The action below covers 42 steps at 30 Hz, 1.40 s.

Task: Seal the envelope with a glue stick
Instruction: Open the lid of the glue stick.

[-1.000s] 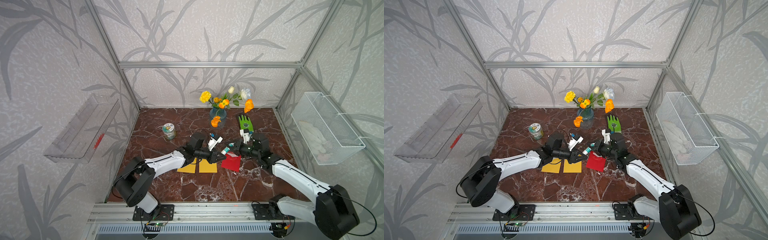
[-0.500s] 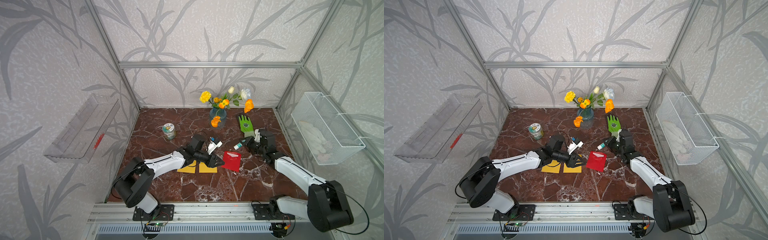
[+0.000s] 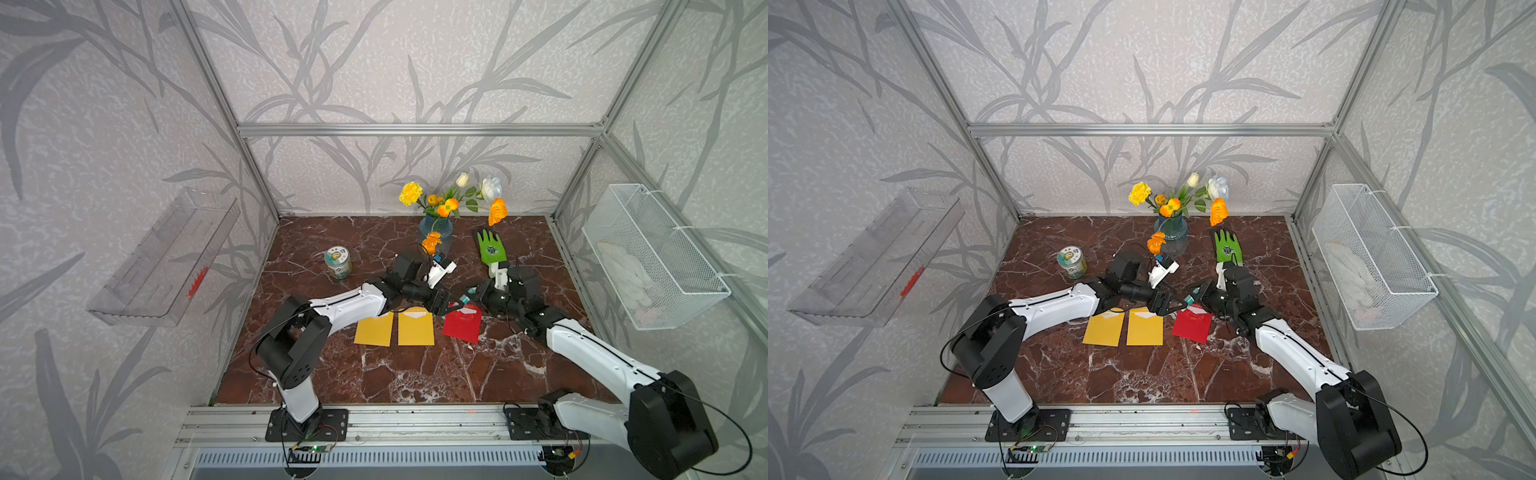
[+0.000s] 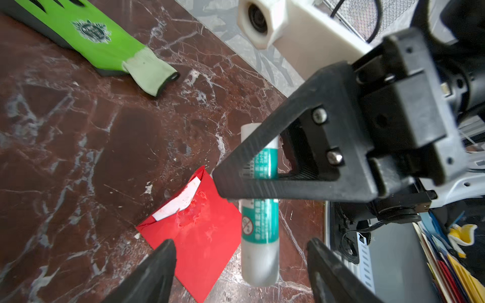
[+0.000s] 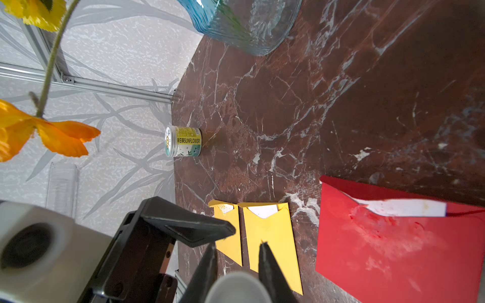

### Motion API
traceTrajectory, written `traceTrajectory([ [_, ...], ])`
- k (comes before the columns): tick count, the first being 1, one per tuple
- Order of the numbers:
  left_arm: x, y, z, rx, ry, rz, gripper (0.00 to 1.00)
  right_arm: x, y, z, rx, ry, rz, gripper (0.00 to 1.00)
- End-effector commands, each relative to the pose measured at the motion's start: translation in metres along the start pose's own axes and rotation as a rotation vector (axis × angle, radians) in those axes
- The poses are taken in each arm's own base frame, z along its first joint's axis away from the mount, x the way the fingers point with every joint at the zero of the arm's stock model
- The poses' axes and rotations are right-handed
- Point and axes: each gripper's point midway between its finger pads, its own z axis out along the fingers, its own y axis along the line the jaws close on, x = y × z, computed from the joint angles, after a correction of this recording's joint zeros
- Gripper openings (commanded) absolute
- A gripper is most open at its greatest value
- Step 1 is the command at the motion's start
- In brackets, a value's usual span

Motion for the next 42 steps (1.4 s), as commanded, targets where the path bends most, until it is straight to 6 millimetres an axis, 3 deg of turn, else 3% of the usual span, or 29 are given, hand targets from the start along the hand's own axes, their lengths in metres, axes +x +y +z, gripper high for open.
traceTrajectory([
  [1, -0.004, -0.012, 0.002, 0.078, 0.021, 0.024, 0.73, -0.001, 0.012, -0.004, -0.034, -0.005, -0.006, 0.00],
  [5, 0.001, -0.013, 0.003, 0.097, 0.038, 0.007, 0.66, -0.003, 0.015, -0.004, -0.038, -0.009, -0.006, 0.00],
  [8, 0.006, -0.012, 0.005, 0.103, 0.049, -0.011, 0.50, -0.004, 0.015, -0.002, -0.038, -0.010, -0.004, 0.00],
  [10, 0.006, -0.011, 0.006, 0.107, 0.046, -0.021, 0.45, -0.005, 0.016, -0.001, -0.039, -0.009, -0.002, 0.00],
  [20, 0.012, -0.011, 0.013, 0.134, 0.060, -0.038, 0.54, -0.005, 0.016, 0.004, -0.050, -0.003, 0.025, 0.00],
  [23, 0.013, -0.009, 0.015, 0.124, 0.060, -0.044, 0.52, -0.005, 0.016, 0.004, -0.051, -0.001, 0.025, 0.00],
  [26, 0.012, -0.009, 0.016, 0.130, 0.055, -0.048, 0.45, -0.004, 0.015, 0.005, -0.053, 0.004, 0.029, 0.00],
  [29, 0.011, -0.009, 0.016, 0.133, 0.051, -0.055, 0.22, -0.003, 0.012, 0.006, -0.044, 0.003, 0.035, 0.00],
  [31, 0.009, -0.011, 0.015, 0.137, 0.049, -0.054, 0.04, -0.005, 0.005, 0.006, -0.020, -0.008, 0.044, 0.00],
  [32, 0.010, -0.011, 0.014, 0.135, 0.049, -0.053, 0.00, -0.008, -0.001, 0.005, 0.002, -0.023, 0.056, 0.00],
  [37, 0.013, -0.007, 0.003, 0.029, 0.033, -0.004, 0.00, -0.031, -0.052, -0.006, 0.183, -0.181, 0.221, 0.00],
  [42, 0.031, 0.006, -0.004, -0.211, 0.090, 0.087, 0.00, -0.041, -0.075, -0.013, 0.364, -0.228, 0.232, 0.00],
])
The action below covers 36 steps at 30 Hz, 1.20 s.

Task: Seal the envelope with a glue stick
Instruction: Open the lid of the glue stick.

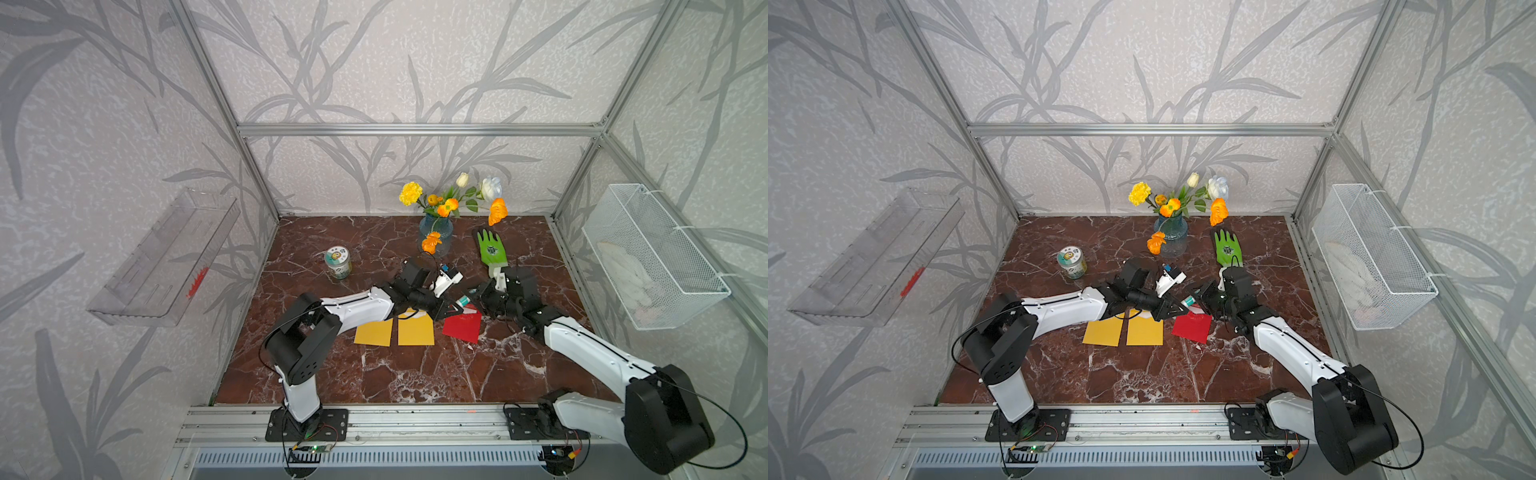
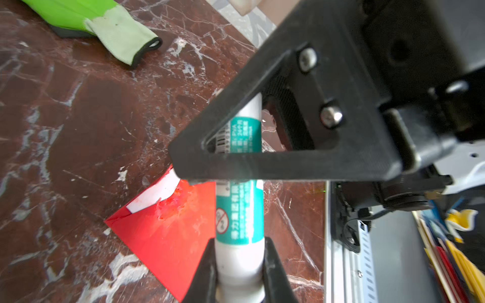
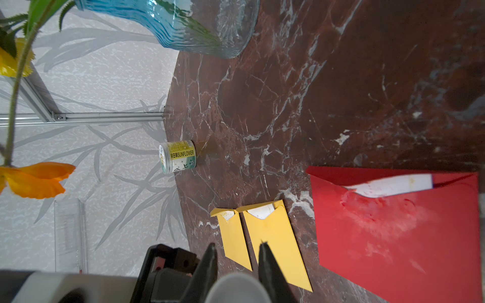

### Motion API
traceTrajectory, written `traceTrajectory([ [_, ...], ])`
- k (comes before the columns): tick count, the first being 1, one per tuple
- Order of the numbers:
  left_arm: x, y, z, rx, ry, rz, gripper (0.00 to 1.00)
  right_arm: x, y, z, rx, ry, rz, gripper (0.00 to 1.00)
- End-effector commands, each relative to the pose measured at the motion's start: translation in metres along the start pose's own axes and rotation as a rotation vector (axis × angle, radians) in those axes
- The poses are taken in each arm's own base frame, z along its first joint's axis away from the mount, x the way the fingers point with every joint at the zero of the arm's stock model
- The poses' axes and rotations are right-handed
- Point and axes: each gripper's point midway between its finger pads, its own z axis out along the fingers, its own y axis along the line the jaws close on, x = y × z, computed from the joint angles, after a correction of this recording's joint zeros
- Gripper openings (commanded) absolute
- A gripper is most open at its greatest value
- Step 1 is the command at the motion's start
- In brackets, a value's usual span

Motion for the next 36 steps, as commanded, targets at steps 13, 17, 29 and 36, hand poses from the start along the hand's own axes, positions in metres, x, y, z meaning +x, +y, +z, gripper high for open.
traceTrajectory([
  [13, 0.009, -0.026, -0.034, 0.264, 0.020, -0.157, 0.00, -0.087, -0.034, -0.014, 0.089, -0.267, 0.022, 0.00],
  [17, 0.000, -0.029, -0.038, 0.348, 0.009, -0.202, 0.00, -0.093, -0.043, -0.021, 0.077, -0.300, 0.039, 0.00],
  [29, 0.025, 0.007, -0.023, 0.062, 0.062, -0.146, 0.00, -0.100, -0.045, -0.024, 0.086, -0.258, 0.015, 0.00],
  [36, 0.003, 0.056, -0.023, -0.230, -0.130, -0.022, 0.03, -0.083, -0.041, -0.030, 0.077, -0.207, -0.051, 0.00],
])
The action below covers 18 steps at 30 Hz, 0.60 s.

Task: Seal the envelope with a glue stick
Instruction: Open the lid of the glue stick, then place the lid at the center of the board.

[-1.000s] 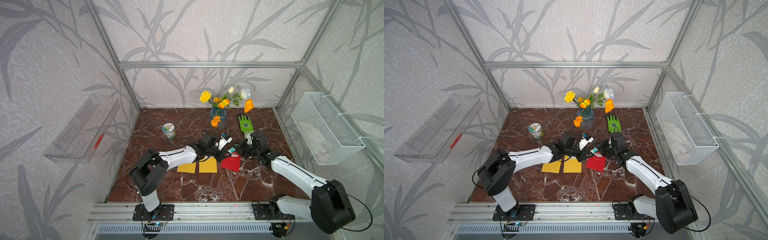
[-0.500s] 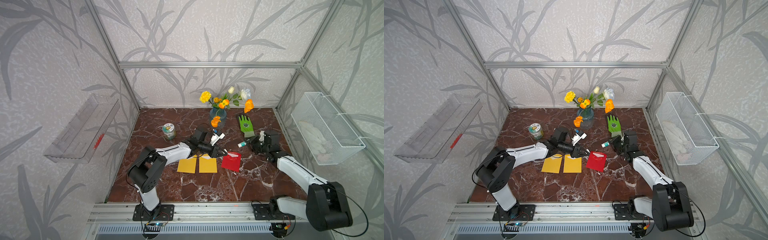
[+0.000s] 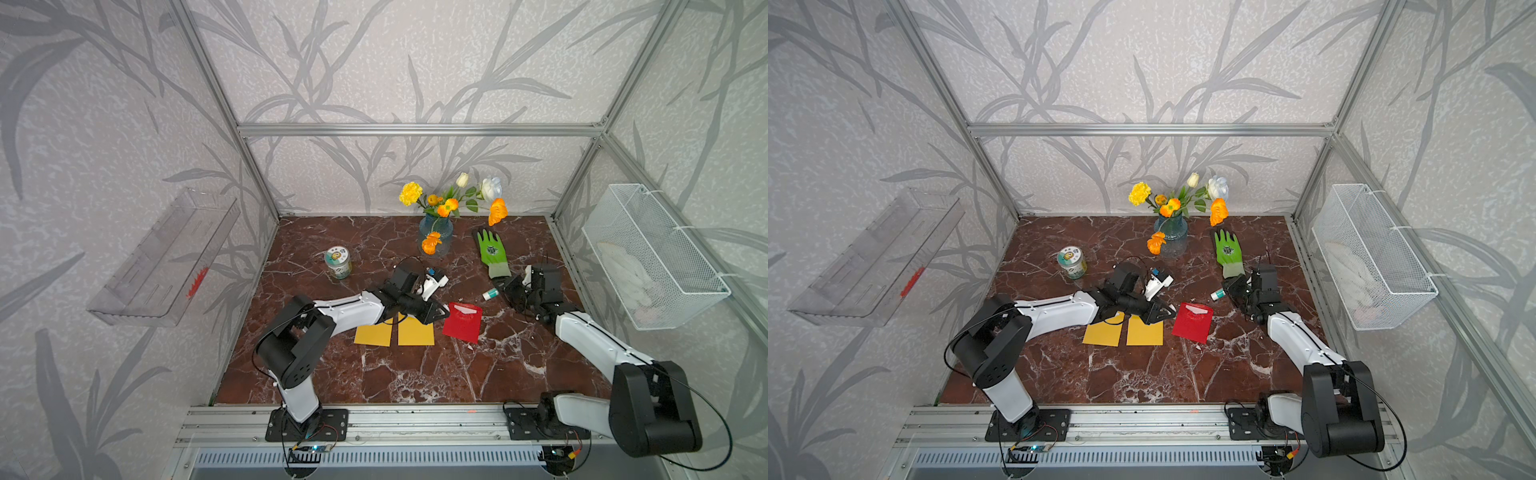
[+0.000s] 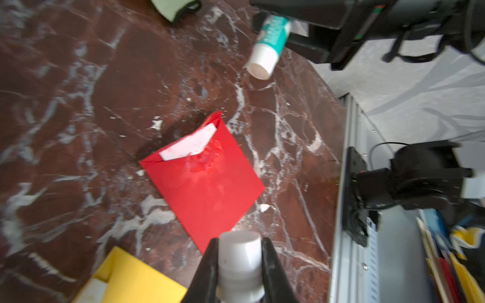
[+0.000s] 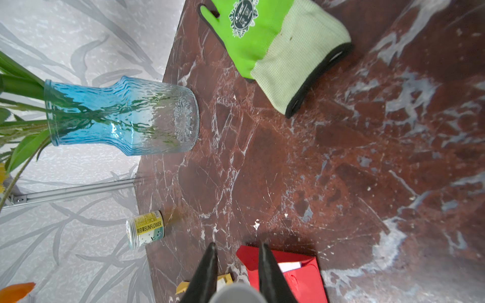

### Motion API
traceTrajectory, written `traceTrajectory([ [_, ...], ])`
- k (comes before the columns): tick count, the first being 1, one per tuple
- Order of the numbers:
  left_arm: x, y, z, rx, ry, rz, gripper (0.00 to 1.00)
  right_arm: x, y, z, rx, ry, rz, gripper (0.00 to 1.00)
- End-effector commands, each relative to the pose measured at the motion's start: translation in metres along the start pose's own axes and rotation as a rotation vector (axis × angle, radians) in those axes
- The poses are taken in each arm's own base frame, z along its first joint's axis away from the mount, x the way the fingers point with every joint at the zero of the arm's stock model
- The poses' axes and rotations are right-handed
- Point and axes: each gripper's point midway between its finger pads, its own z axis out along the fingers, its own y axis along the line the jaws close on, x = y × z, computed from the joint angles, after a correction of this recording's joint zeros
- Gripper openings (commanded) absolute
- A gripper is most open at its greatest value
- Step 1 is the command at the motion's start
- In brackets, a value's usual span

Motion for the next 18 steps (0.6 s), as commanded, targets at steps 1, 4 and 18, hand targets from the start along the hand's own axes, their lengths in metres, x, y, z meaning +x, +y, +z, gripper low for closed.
traceTrajectory([
  [1, -0.037, 0.025, -0.007, -0.183, -0.185, 0.111, 0.04, 0.005, 0.013, -0.012, -0.035, 0.013, -0.064, 0.00],
  [4, -0.054, 0.039, -0.006, -0.255, -0.316, 0.163, 0.04, 0.011, 0.009, -0.018, -0.038, 0.018, -0.066, 0.00],
  [18, -0.050, 0.096, 0.035, -0.428, -0.454, 0.275, 0.07, 0.027, -0.001, -0.023, -0.080, 0.041, -0.019, 0.00],
])
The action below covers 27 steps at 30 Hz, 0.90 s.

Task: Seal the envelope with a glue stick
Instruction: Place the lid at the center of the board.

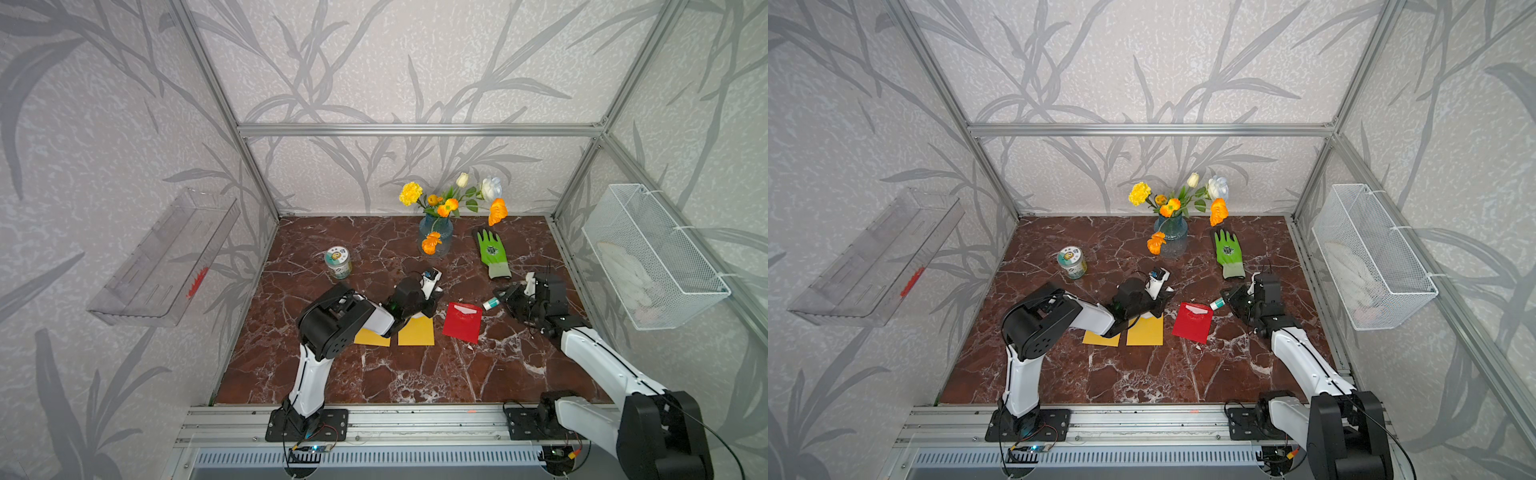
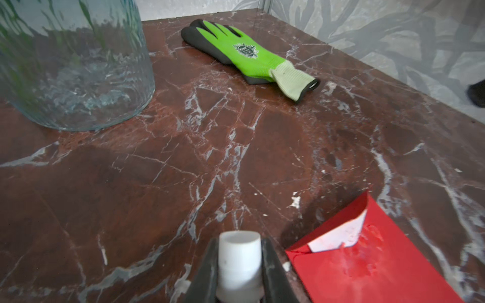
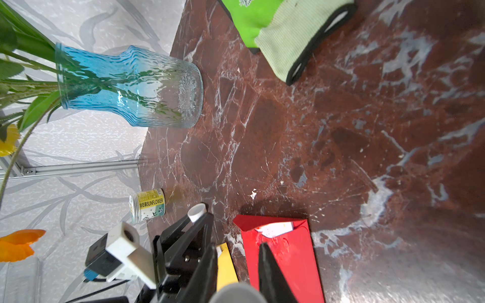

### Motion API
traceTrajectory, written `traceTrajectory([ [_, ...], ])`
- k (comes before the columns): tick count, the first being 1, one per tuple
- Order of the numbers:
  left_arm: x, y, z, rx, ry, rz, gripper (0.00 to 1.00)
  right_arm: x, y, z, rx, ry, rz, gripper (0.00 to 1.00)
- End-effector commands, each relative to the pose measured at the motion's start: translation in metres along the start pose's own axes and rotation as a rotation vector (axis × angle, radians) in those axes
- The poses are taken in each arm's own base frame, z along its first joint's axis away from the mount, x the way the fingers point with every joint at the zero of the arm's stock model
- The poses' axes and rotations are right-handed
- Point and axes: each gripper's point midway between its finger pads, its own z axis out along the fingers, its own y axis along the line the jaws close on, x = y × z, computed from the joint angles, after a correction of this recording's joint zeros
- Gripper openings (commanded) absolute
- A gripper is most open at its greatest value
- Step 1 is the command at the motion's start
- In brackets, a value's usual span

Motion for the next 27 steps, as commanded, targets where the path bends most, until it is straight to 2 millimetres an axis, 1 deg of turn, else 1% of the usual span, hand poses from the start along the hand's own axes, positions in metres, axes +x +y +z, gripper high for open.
traceTrajectory([
  [1, -0.024, 0.004, 0.004, -0.040, -0.104, 0.060, 0.07, 0.003, 0.007, -0.003, -0.045, 0.002, 0.001, 0.00],
  [5, -0.015, 0.004, 0.006, -0.031, -0.073, 0.064, 0.13, 0.004, 0.004, -0.002, -0.039, 0.002, 0.005, 0.00],
  [6, -0.014, 0.002, 0.006, -0.023, -0.067, 0.066, 0.18, 0.004, 0.003, -0.002, -0.038, 0.001, 0.006, 0.00],
  [7, -0.012, 0.001, 0.006, -0.016, -0.058, 0.069, 0.27, 0.004, 0.002, -0.001, -0.036, 0.000, 0.010, 0.00],
  [8, -0.012, 0.000, 0.005, -0.013, -0.052, 0.070, 0.32, 0.004, 0.001, -0.001, -0.035, -0.001, 0.013, 0.00],
  [10, -0.010, -0.001, 0.005, -0.005, -0.031, 0.072, 0.39, 0.005, 0.000, 0.000, -0.033, 0.002, 0.016, 0.00],
  [15, -0.004, -0.002, 0.005, 0.003, 0.005, 0.061, 0.45, 0.005, -0.004, 0.000, -0.020, -0.002, 0.025, 0.00],
  [18, -0.001, 0.000, 0.004, 0.000, 0.019, 0.049, 0.51, 0.006, -0.005, 0.000, -0.018, -0.001, 0.025, 0.00],
  [24, -0.009, -0.002, 0.002, 0.029, 0.021, 0.020, 0.59, 0.006, -0.006, 0.000, -0.014, 0.001, 0.019, 0.00],
  [27, -0.019, -0.003, -0.001, 0.063, 0.013, -0.026, 0.67, 0.006, -0.004, -0.002, -0.012, 0.005, -0.001, 0.00],
])
